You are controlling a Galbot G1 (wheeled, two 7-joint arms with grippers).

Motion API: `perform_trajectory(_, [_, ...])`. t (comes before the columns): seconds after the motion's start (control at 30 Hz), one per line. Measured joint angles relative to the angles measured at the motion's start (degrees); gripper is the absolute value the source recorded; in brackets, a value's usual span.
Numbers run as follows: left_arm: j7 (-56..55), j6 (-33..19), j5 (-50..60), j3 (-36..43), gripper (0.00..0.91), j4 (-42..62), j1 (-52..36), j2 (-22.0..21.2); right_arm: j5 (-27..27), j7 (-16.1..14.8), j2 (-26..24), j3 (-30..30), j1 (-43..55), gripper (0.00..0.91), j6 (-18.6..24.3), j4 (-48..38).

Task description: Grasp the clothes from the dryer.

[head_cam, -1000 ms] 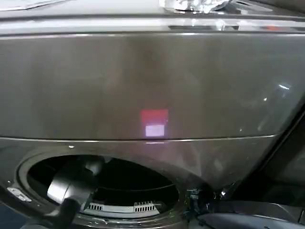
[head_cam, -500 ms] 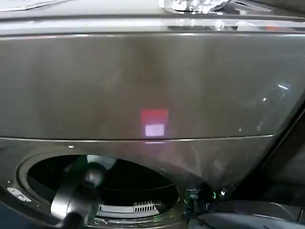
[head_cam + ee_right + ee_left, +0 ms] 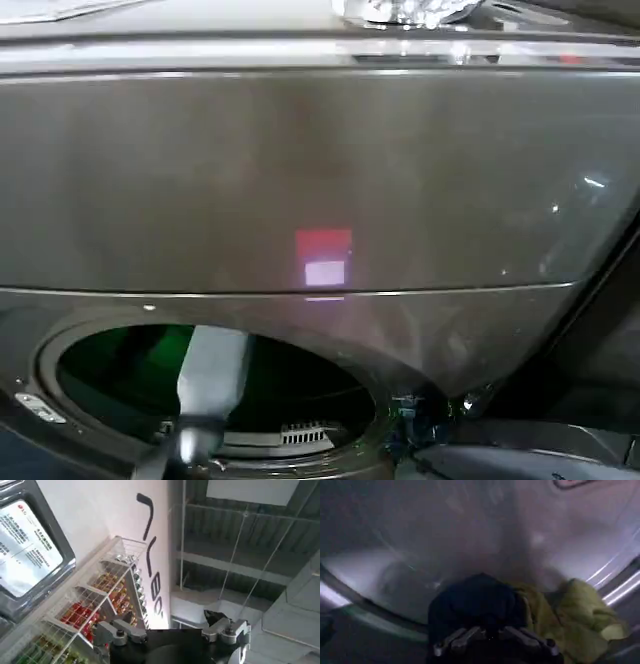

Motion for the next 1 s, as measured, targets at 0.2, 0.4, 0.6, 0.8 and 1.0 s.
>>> perform_trajectory(0.2, [-0.1, -2.7, -2.6, -0.8, 0.0, -13.0, 10.2, 1.0, 0.5, 0.4, 0.0, 0.5, -0.5, 0.907, 0.1, -0.2])
perform_trajectory(0.4, [-0.1, -4.8, -3.9, -1.2, 0.0, -26.9, 21.8, 1.9, 1.2, 1.2, 0.1, 0.6, -0.3, 0.907, 0.2, -0.5])
perform_trajectory(0.6, [-0.1, -6.7, -4.6, -1.6, 0.0, -39.1, 32.8, 2.5, 2.4, 1.2, 0.1, 1.3, -0.3, 0.907, 0.2, -0.6])
perform_trajectory(0.8, [0.7, -8.5, -4.2, -1.3, 0.0, -46.5, 41.3, 2.3, 3.1, 1.3, -0.1, 1.6, -0.1, 0.907, -0.1, -0.6])
perform_trajectory(1.0, [1.5, -9.4, -2.7, -0.5, 0.0, -50.0, 45.9, 2.1, 4.0, 1.0, -0.3, 1.7, 0.4, 0.907, -0.3, -0.4])
